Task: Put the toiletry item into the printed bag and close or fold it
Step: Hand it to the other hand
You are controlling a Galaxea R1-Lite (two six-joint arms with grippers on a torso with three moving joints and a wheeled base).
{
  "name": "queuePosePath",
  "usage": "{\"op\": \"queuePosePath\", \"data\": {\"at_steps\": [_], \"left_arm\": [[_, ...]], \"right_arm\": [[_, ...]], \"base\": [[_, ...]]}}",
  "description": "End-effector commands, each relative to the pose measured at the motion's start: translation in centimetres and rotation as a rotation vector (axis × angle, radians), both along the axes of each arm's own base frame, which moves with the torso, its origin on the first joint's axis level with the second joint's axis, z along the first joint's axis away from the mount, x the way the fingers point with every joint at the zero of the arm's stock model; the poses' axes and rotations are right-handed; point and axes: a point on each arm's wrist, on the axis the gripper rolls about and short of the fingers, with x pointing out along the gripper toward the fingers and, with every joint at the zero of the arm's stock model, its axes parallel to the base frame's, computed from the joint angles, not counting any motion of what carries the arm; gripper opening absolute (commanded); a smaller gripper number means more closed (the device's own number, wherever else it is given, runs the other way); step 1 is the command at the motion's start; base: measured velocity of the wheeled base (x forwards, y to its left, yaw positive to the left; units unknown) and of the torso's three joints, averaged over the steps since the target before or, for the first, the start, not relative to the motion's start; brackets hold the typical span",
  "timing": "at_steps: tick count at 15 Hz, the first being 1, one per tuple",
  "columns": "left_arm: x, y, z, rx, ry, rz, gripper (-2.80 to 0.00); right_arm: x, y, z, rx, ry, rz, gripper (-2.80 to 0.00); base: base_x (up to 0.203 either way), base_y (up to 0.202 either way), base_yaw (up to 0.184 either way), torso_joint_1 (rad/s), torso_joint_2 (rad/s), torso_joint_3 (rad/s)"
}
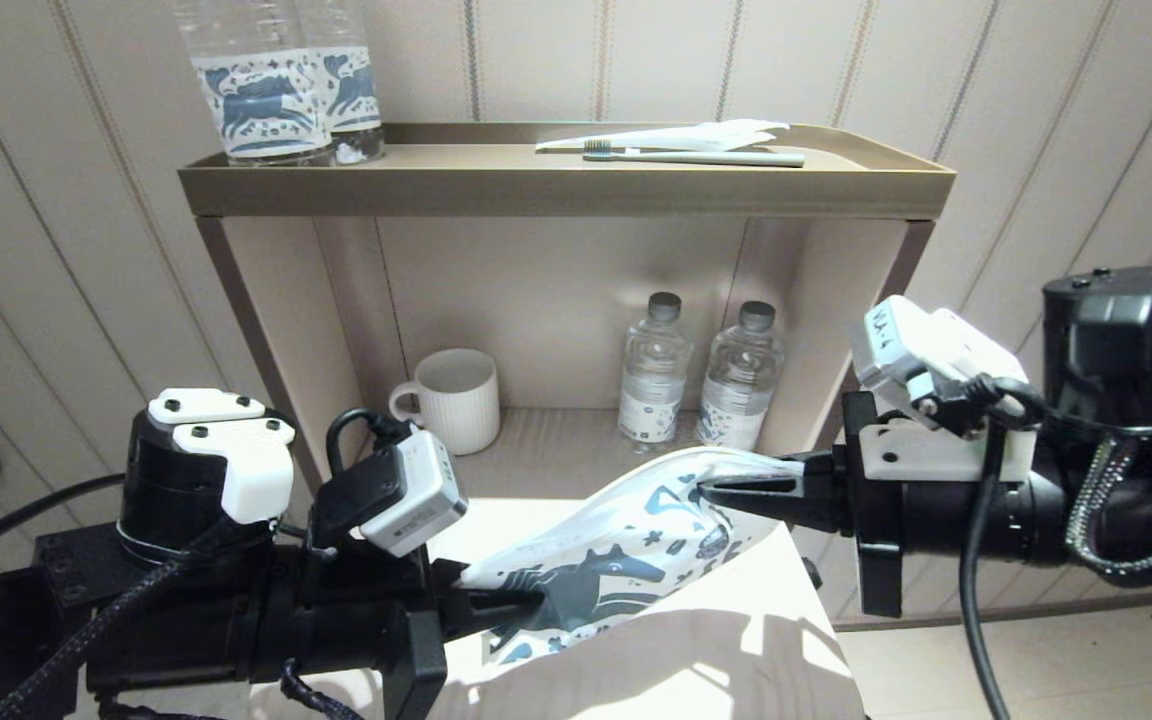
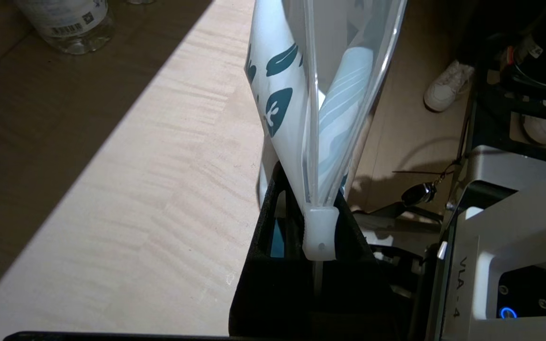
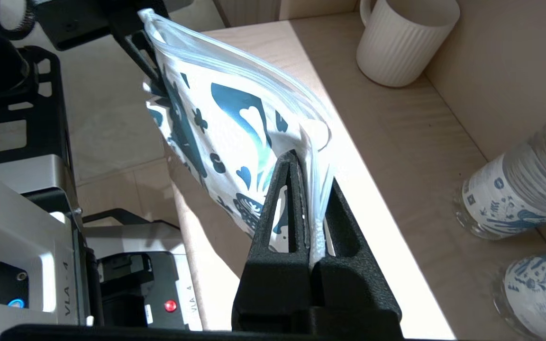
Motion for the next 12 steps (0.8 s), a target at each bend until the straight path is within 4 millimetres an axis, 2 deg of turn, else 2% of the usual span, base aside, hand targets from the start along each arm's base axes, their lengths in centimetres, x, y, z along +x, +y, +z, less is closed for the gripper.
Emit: {"op": "queuePosePath", "data": {"at_steps": [1, 2, 6, 10, 12], "left_arm": [[0.0, 0.0, -0.2, 0.003, 0.004, -0.003, -2.80], [0.0, 0.0, -0.3, 0.006, 0.006, -0.004, -2.80], [0.1, -0.1, -0.6, 0.013, 0.015, -0.006, -2.80], [0.4, -0.7, -1.7, 0.043, 0.047, -0.023, -2.80], [0.8, -1.0, -1.5, 0.058, 0.036, -0.030, -2.80]], "right_arm": [[0.0, 0.2, 0.0, -0.003, -0.006, 0.002, -2.80], [0.1, 0.3, 0.1, -0.001, -0.011, -0.001, 0.00], [0.0, 0.1, 0.6, 0.012, -0.024, -0.004, 0.00], [-0.5, -0.4, 2.3, 0.053, -0.062, -0.016, 0.00], [-0.6, -0.4, 2.8, 0.076, -0.045, -0.021, 0.00]], "base": [[0.000, 0.000, 0.000, 0.000, 0.00, 0.000], [0.000, 0.000, 0.000, 0.000, 0.00, 0.000], [0.000, 0.000, 0.000, 0.000, 0.00, 0.000], [0.000, 0.000, 0.000, 0.000, 0.00, 0.000], [0.000, 0.000, 0.000, 0.000, 0.00, 0.000]]}}
